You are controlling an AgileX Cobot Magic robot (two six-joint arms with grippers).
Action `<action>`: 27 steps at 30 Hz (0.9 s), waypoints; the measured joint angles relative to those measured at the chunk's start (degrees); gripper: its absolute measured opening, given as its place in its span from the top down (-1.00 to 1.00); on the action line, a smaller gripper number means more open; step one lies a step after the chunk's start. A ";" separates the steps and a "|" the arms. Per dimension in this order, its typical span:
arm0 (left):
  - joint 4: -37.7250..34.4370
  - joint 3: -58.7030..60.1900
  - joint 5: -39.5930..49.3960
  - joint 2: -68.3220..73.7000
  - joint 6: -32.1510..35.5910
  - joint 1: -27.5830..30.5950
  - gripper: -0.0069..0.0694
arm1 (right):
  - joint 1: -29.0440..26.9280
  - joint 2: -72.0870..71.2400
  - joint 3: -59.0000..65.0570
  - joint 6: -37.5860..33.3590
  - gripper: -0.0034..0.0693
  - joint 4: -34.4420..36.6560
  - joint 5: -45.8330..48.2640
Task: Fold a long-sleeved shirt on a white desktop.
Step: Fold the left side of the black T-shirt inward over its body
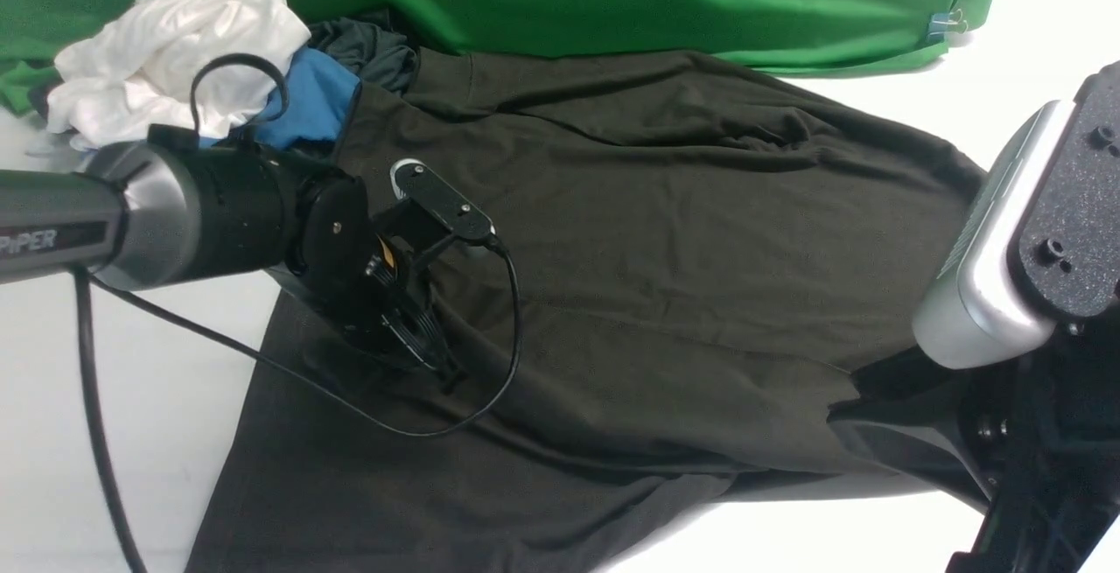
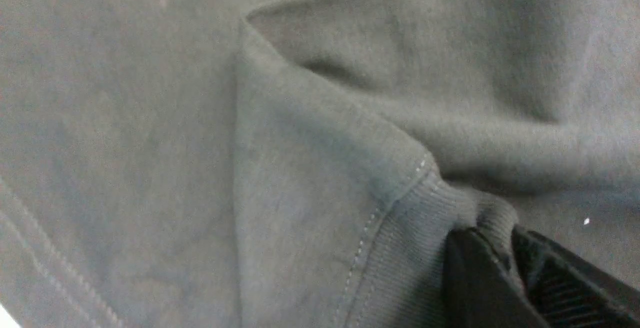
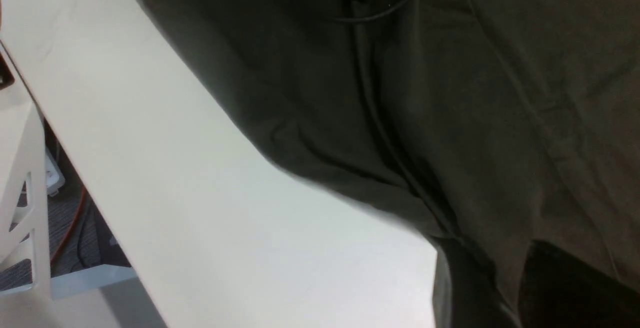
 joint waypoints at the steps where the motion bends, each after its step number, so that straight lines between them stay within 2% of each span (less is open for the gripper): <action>1: 0.00 0.00 0.73 -1.12 0.00 0.00 0.70 | 0.00 0.00 0.00 0.00 0.36 0.00 -0.19; 9: 2.57 0.00 3.01 -5.39 -0.15 0.00 0.70 | 0.00 0.00 0.00 0.00 0.36 0.00 -0.36; 14: 11.85 0.00 2.37 -5.58 -6.13 0.00 0.70 | 0.00 0.00 0.00 0.00 0.36 0.39 -0.36; 16: 18.15 0.00 1.18 -5.58 -11.19 0.00 0.69 | 0.00 0.00 0.00 0.00 0.36 1.05 -0.36; 18: 20.45 0.00 0.72 -5.51 -12.78 0.00 0.68 | 0.00 0.00 0.00 0.00 0.36 1.45 -0.36; 20: 24.00 0.00 -1.40 -5.00 -15.34 0.62 0.59 | 0.00 0.00 0.00 0.00 0.36 1.45 -0.36; 24: 25.47 0.00 -4.38 -3.28 -16.44 2.93 0.28 | 0.00 0.00 0.00 0.00 0.36 1.76 -0.36; 25: 25.45 0.00 -4.38 -3.09 -16.44 3.08 0.27 | 0.00 0.00 0.00 0.00 0.36 1.94 -0.36; 27: 25.61 0.00 -4.45 -2.30 -16.49 4.59 0.07 | 0.00 0.00 0.00 0.00 0.36 2.45 -0.36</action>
